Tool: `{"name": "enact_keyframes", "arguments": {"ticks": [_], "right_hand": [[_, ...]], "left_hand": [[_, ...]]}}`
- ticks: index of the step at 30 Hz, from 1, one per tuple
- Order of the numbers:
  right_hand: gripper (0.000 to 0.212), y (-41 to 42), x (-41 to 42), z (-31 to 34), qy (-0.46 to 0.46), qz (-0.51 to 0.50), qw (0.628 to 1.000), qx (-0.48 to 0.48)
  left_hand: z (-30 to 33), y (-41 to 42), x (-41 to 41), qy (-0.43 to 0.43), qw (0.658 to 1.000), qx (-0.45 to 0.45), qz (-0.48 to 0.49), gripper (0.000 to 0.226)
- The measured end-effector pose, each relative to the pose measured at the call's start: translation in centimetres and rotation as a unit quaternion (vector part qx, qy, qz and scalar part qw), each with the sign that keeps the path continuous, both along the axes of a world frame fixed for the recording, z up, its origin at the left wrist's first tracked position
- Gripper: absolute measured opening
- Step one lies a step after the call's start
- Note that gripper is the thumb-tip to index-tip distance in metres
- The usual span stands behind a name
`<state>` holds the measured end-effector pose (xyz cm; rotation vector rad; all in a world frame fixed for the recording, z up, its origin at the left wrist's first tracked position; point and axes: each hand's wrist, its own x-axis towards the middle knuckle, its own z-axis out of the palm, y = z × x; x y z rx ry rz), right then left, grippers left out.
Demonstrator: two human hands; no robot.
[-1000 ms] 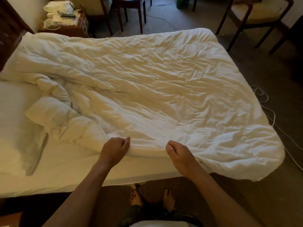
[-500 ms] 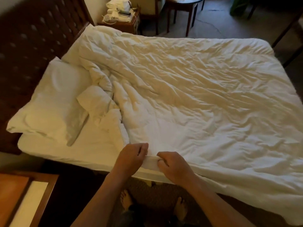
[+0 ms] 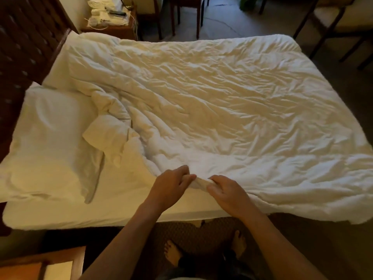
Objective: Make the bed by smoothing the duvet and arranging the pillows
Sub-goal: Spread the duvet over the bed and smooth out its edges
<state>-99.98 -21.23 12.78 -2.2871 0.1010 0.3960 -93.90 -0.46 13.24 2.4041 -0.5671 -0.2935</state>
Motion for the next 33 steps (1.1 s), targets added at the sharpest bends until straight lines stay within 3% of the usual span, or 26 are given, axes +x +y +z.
{"name": "enact_keyframes", "arguments": {"ticks": [5,7,11,16,21,25,28,33], "right_hand": [[0.011,4.6,0.5,0.8,-0.062,0.023,0.998,-0.009],[0.018,4.6,0.5,1.2,-0.053,0.008,0.999,0.006],[0.027,3.5,0.5,2.0,-0.056,-0.025,0.997,0.049],[0.028,2.3,0.7,1.8,-0.043,-0.063,0.993,0.087],[0.012,4.4,2.1,1.2,-0.002,0.02,0.997,0.07],[0.027,8.7,2.9,1.1,-0.104,0.095,0.989,0.038],[0.012,10.2,3.8,1.9,-0.112,0.113,0.985,0.059],[0.02,10.0,3.6,3.8,-0.067,0.153,0.979,0.114]], "left_hand": [[-0.1,2.2,0.3,0.036,0.996,-0.08,0.007,0.024],[-0.4,3.6,0.9,0.051,0.993,-0.103,-0.01,0.024],[-2.9,6.6,2.1,0.008,0.998,-0.039,-0.056,0.026],[-3.1,9.0,2.9,0.011,1.0,0.002,0.009,0.036],[1.5,9.5,2.0,-0.03,0.997,-0.003,0.069,0.04],[3.4,8.6,0.6,-0.027,0.996,0.03,0.075,0.04],[3.4,9.6,-0.4,-0.031,0.995,0.009,0.097,0.041],[0.4,12.8,-0.7,-0.026,0.998,-0.025,0.057,0.038]]}}
